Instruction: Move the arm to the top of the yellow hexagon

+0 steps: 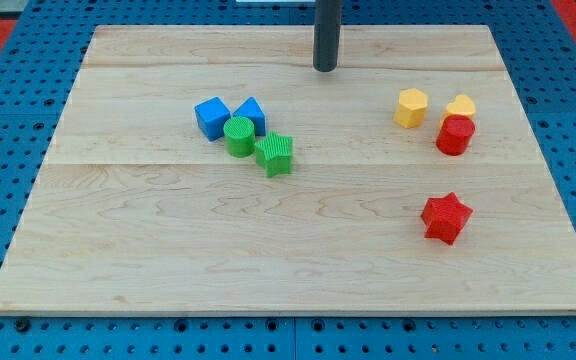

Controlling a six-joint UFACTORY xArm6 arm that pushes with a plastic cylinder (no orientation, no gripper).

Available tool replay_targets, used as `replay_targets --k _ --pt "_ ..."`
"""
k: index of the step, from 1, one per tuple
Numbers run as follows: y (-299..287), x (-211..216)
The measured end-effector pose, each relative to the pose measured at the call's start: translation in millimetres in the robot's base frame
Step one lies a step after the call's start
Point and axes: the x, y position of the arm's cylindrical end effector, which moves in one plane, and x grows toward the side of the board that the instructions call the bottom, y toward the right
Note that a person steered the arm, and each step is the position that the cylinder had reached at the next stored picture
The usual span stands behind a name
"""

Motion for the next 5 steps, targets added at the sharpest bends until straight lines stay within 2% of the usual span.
replay_targets --k 1,2,4,5 --pt "-5.9 23.9" --pt "23.7 17.3" --pt "120.1 -8.6" --pt "153.8 4.4"
